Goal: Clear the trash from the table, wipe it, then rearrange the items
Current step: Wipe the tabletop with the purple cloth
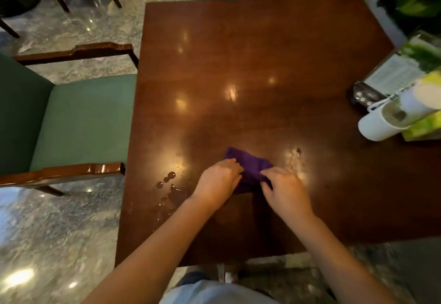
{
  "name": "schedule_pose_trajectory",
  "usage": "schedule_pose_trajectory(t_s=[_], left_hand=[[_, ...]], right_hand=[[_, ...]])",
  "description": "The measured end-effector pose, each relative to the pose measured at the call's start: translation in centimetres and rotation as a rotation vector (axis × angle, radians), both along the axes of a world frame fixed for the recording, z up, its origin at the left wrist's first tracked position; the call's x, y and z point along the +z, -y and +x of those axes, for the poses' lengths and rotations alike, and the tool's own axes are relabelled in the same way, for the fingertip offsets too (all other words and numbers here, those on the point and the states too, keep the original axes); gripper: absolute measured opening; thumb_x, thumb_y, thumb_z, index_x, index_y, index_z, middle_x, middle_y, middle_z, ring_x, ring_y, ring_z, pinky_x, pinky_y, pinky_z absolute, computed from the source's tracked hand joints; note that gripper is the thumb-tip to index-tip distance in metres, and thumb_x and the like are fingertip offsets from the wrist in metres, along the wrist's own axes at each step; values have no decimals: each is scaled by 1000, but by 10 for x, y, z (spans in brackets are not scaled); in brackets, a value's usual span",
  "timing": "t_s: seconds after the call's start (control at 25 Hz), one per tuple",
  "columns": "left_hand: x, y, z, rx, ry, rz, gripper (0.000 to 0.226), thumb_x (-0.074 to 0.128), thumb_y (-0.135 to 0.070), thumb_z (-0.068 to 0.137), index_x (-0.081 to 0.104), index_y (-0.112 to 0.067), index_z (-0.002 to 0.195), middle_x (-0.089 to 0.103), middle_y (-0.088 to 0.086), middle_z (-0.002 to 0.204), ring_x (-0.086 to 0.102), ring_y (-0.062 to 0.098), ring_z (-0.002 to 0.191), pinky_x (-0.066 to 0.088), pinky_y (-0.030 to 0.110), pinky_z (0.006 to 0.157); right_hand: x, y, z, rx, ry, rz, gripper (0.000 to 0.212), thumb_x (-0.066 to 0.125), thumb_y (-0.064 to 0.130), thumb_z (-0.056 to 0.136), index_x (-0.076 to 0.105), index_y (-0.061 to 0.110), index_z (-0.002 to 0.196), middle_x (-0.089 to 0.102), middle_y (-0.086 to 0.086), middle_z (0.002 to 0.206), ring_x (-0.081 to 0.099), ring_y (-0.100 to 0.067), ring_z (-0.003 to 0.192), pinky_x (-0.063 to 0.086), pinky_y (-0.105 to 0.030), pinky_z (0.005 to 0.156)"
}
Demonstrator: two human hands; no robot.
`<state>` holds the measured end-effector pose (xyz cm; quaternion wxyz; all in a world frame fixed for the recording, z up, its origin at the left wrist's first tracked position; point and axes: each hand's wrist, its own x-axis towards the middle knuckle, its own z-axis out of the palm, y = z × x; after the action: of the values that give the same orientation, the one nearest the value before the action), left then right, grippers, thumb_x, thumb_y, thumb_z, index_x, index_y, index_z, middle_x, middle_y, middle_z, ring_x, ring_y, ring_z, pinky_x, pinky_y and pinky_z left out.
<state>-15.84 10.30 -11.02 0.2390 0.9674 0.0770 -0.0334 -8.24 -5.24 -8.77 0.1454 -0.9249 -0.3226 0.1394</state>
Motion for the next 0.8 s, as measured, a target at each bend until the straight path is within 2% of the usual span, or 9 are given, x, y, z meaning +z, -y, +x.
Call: schedule_pose_trajectory(t_s=[0.12, 0.24, 0.32, 0.4, 0.48, 0.64, 0.8], left_hand=[[-11, 28, -30, 11, -1, 4, 31, 53, -21, 94, 61, -7, 121, 57, 11, 133, 45, 21, 130, 31, 29, 108], [-24, 38, -46, 35, 41, 120, 37, 50, -24, 95, 53, -10, 130, 51, 9, 138, 42, 21, 132, 24, 35, 109], [-29, 39, -43, 33, -32, 182, 47, 34, -32, 100, 30, -15, 143, 27, 4, 151, 20, 16, 141, 8, 36, 113], [-36, 40, -35, 45, -132, 209, 54, 17, -41, 99, 2, -21, 147, -2, -2, 155, -5, 12, 143, -3, 36, 116], [-40, 40, -27, 35, -164, 252, 55, 9, -45, 97, -10, -25, 145, -10, -2, 155, -13, 13, 143, -6, 38, 117], [-44, 35, -13, 36, -132, 290, 59, 0, -51, 92, -10, -28, 145, -7, 1, 157, -11, 15, 144, -11, 38, 113], [-48, 25, 66, 106, -105, 255, 59, 18, -46, 97, -5, -25, 147, -5, 7, 159, -8, 19, 145, -5, 39, 115]], right_hand=[[-14, 25, -24, -5, 89, -162, 28, 55, 36, 84, 68, 22, 104, 66, -1, 112, 54, -21, 108, 44, -38, 91], [-28, 26, -32, 50, 195, -85, 41, 52, 35, 88, 54, 21, 127, 50, -9, 138, 42, -27, 130, 35, -46, 105], [-42, 21, -28, 184, 187, -44, 48, 44, 31, 94, 35, 21, 141, 33, -8, 150, 25, -25, 140, 20, -42, 111], [-54, 20, -20, 211, 124, -65, 50, 29, 35, 98, 21, 21, 145, 22, -5, 155, 13, -19, 144, 6, -36, 113], [-63, 23, -17, 200, 126, -77, 53, 20, 40, 97, 18, 20, 146, 20, -4, 156, 10, -17, 144, 4, -36, 114], [-70, 19, 7, 276, 181, -85, 55, 23, 39, 94, 23, 18, 145, 25, -4, 154, 15, -17, 143, 11, -39, 114], [-70, 5, 98, 359, 248, -122, 57, 31, 34, 94, 17, 21, 147, 15, -1, 157, 8, -16, 144, 10, -40, 116]])
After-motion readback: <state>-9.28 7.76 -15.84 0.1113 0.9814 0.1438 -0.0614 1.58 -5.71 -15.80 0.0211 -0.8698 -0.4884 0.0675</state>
